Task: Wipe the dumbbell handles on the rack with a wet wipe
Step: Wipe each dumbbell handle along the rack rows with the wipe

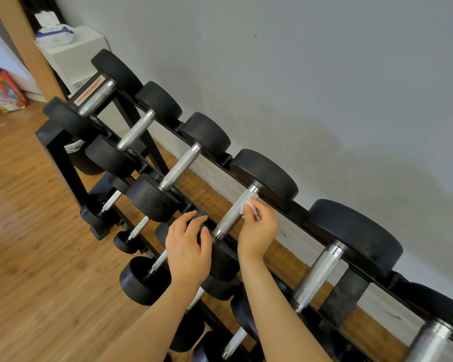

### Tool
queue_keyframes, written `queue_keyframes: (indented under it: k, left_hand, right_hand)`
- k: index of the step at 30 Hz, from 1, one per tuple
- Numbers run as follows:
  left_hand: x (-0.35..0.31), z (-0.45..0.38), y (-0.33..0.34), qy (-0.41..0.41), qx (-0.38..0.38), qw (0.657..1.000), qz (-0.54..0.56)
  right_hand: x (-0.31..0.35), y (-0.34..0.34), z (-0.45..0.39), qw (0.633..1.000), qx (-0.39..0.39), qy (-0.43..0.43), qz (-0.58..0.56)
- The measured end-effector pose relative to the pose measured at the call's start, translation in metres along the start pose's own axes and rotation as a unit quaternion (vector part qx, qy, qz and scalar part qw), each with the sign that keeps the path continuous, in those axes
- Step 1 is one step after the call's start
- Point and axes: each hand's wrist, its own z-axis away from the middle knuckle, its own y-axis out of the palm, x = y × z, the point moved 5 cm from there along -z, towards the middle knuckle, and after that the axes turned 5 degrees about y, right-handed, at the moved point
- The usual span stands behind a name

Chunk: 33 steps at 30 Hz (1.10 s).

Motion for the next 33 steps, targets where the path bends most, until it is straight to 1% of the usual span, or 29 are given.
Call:
queue_keyframes:
  k: [3,7,11,13,18,24,27,30,33]
  left_hand:
    - [0.000,0.000,0.000,0.000,-0.002,1.000,0.002]
    - [-0.001,0.000,0.000,-0.002,-0.002,1.000,0.002]
    - [-0.002,0.000,-0.001,-0.003,0.000,1.000,0.003]
    - [-0.002,0.000,-0.001,-0.003,0.000,1.000,0.002]
    - [-0.002,0.000,-0.001,-0.005,-0.001,1.000,0.003]
    - [-0.001,0.000,-0.001,-0.003,0.000,1.000,0.002]
    - [-0.002,0.000,-0.001,-0.002,-0.001,1.000,0.001]
    - [-0.003,0.000,-0.002,-0.002,-0.003,1.000,0.001]
    - [-0.003,0.000,-0.002,-0.003,-0.001,1.000,0.001]
  right_hand:
    - [-0.001,-0.002,0.015,0.999,0.019,-0.028,0.033]
    - [-0.002,-0.002,0.015,0.997,0.027,-0.036,0.058]
    - [0.004,-0.002,-0.003,1.000,0.011,0.014,0.008]
    - [0.004,0.000,0.001,1.000,0.006,0.026,0.006]
    - [0.002,-0.001,0.017,0.997,0.048,-0.035,0.046]
    - [0.014,0.002,-0.001,0.991,0.051,-0.062,0.103]
    - [0.013,0.002,0.008,0.983,0.091,-0.093,0.130]
    - [0.014,-0.001,-0.003,0.974,0.129,-0.101,0.155]
    - [0.016,-0.007,-0.018,0.978,0.122,-0.094,0.137]
